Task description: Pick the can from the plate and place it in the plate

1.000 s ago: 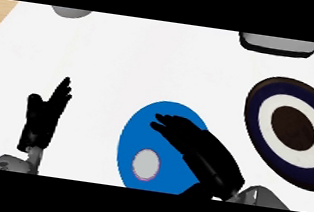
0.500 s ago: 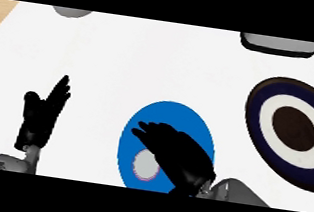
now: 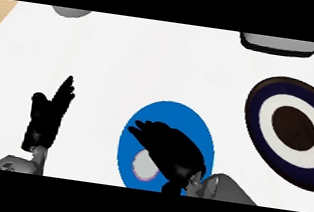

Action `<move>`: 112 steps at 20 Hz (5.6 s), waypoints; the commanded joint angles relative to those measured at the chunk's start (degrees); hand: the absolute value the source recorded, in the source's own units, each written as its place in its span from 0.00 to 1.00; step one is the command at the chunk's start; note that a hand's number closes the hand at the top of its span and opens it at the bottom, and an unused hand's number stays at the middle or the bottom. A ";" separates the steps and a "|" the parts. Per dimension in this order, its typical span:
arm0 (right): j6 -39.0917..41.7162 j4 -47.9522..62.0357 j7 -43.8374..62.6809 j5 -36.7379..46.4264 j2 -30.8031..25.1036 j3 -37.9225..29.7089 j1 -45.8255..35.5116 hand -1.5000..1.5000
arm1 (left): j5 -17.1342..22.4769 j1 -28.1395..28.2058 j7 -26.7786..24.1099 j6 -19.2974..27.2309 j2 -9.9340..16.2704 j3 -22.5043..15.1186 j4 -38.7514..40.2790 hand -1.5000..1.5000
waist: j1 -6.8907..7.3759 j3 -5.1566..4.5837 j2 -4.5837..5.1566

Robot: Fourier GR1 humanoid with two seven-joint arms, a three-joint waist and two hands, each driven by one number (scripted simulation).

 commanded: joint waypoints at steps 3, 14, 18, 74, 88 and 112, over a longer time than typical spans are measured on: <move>3.93 -0.25 -1.42 4.59 3.83 -2.07 3.28 0.00 | -1.46 1.83 -0.58 -2.95 -1.43 1.66 -0.67 0.50 | -0.05 0.00 -0.01; 3.43 11.36 -8.62 11.14 8.45 -5.95 1.14 0.00 | -5.04 2.70 -2.23 -3.16 -5.33 2.53 0.00 0.50 | 0.10 0.00 0.03; -0.44 10.99 -13.22 15.86 5.97 -2.25 4.48 1.00 | -4.11 -1.33 -4.83 -5.72 -4.19 6.34 6.28 0.50 | -0.17 0.00 0.06; -31.45 20.12 -39.17 13.05 -20.51 -45.76 9.10 1.00 | -7.46 2.05 -1.53 -8.06 -7.68 7.73 -0.57 0.50 | 0.44 0.01 0.23; -19.63 42.69 -62.10 6.64 -26.71 -49.43 0.81 0.00 | -8.73 3.34 -0.08 -8.68 -6.91 7.75 -3.28 0.50 | 0.32 0.05 0.08; 5.76 57.92 -82.58 -19.45 -30.57 -60.50 -2.12 0.00 | -9.49 -1.45 -0.35 -7.88 -8.44 8.91 1.50 0.50 | 0.32 0.08 0.30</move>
